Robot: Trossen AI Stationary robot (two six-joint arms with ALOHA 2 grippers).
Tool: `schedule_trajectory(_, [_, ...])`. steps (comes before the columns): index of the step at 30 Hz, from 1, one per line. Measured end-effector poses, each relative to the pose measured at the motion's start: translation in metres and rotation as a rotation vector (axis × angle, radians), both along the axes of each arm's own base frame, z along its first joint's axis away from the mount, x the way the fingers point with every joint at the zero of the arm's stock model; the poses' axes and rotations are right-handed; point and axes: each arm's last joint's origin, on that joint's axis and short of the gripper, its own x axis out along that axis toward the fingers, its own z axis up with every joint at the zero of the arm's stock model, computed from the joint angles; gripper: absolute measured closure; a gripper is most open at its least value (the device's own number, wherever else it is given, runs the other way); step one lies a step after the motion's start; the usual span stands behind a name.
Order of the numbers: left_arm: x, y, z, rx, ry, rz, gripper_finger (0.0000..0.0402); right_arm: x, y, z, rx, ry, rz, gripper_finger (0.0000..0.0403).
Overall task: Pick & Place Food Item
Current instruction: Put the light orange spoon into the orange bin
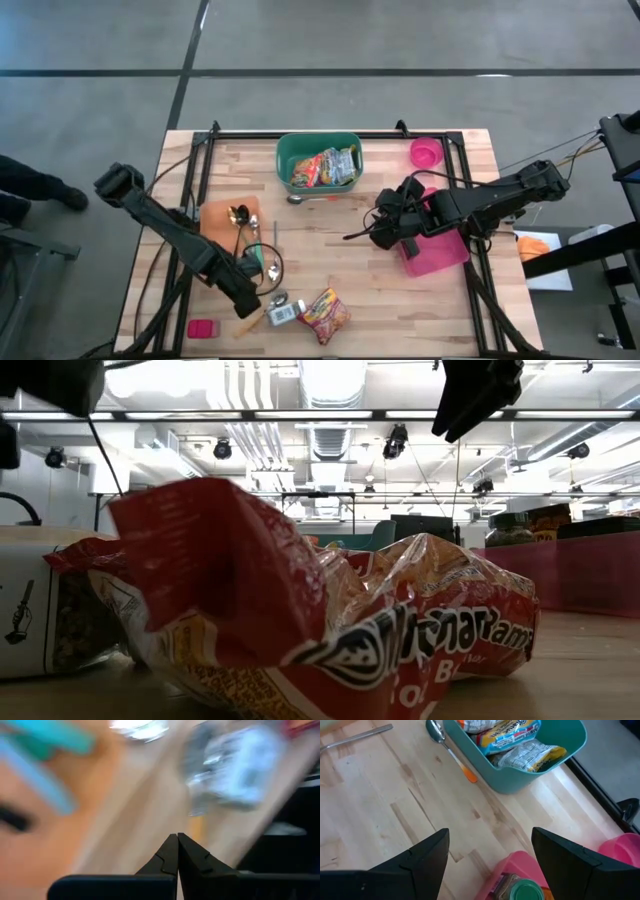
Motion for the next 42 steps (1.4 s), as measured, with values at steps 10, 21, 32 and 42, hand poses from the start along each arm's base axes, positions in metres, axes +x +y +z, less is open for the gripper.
schedule_trajectory(10, [0.015,-0.017,-0.016,-0.052,-0.038,0.012,0.0296,-0.001,0.0,-0.004,0.001,0.012,-0.001,0.0122])
schedule_trajectory(21, [0.024,-0.044,-0.042,-0.015,-0.054,-0.171,0.0261,-0.002,0.001,-0.01,0.043,0.045,0.018,0.0122])
schedule_trajectory(32, [0.036,-0.065,-0.064,0.066,-0.02,-0.252,0.0261,-0.002,0.001,-0.011,0.052,0.049,0.022,0.0122])
schedule_trajectory(42, [0.032,-0.06,-0.074,0.156,0.047,-0.224,0.0261,-0.002,0.002,-0.011,0.068,0.052,0.027,0.0122])
